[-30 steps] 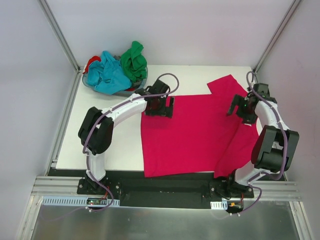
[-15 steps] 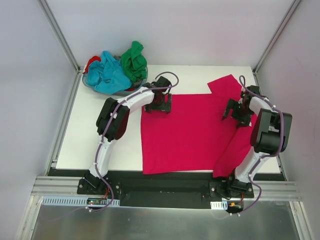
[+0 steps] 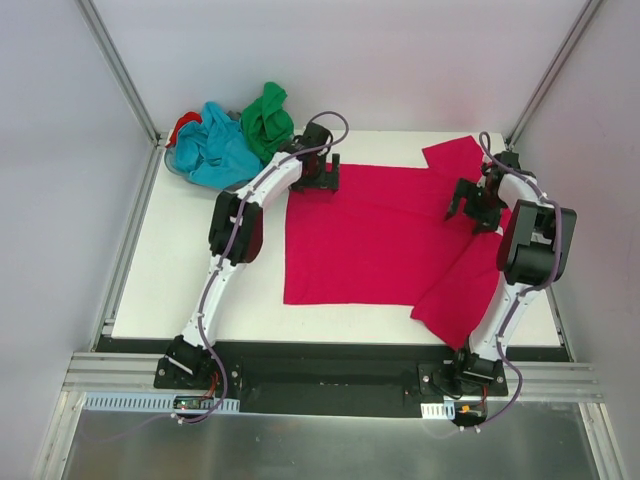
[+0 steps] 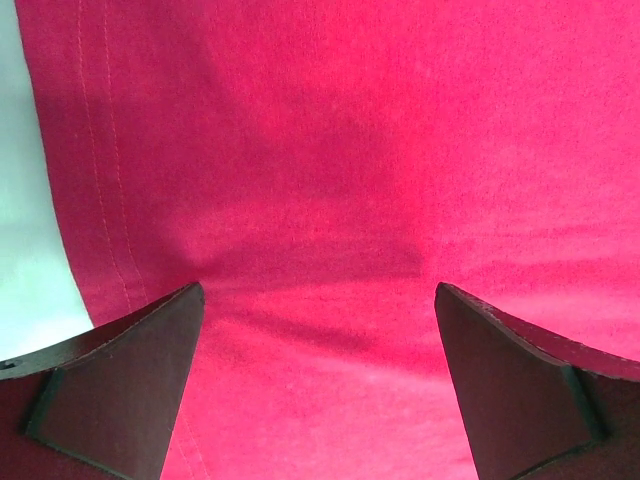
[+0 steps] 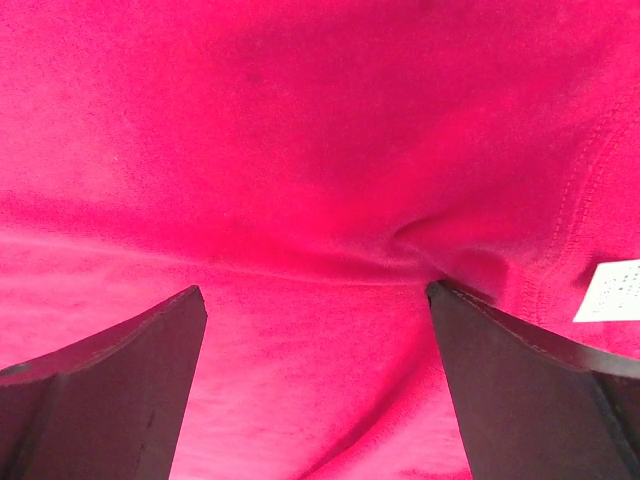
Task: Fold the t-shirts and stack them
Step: Flatten out the tshirt
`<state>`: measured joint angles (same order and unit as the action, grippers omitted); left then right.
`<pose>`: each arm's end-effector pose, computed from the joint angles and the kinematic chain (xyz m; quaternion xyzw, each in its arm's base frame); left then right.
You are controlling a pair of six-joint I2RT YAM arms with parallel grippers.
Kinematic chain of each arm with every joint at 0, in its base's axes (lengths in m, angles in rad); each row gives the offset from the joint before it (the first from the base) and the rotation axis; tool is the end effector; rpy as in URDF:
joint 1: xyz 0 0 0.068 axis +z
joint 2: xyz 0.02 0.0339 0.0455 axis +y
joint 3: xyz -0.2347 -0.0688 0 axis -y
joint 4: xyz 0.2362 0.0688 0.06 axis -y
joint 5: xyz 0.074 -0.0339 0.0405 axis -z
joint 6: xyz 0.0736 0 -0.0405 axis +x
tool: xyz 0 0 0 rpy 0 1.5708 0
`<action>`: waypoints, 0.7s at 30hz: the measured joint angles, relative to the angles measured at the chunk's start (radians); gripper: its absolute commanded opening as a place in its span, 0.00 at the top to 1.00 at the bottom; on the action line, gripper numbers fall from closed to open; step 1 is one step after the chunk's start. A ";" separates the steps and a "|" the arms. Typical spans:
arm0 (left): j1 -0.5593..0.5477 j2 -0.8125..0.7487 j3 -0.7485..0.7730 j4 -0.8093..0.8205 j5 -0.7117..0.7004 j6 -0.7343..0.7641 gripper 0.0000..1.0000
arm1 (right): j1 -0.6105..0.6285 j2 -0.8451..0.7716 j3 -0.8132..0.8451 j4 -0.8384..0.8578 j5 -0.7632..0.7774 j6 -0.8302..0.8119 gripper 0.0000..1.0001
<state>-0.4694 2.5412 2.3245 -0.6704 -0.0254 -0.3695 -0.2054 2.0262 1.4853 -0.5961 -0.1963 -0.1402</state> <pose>0.4918 -0.2473 0.1395 0.0428 0.9411 -0.1256 0.3110 0.4122 -0.0712 0.1214 0.0106 0.9720 0.0574 0.2274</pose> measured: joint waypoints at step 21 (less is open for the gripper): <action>-0.092 -0.484 -0.455 0.119 0.098 0.073 0.01 | -0.019 -0.603 -0.370 -0.041 0.149 0.169 0.04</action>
<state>-0.5613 2.0567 1.8694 -0.5510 0.0731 -0.2962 -0.2249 1.4227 1.1152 -0.6373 -0.0471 0.0292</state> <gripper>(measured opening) 0.990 0.958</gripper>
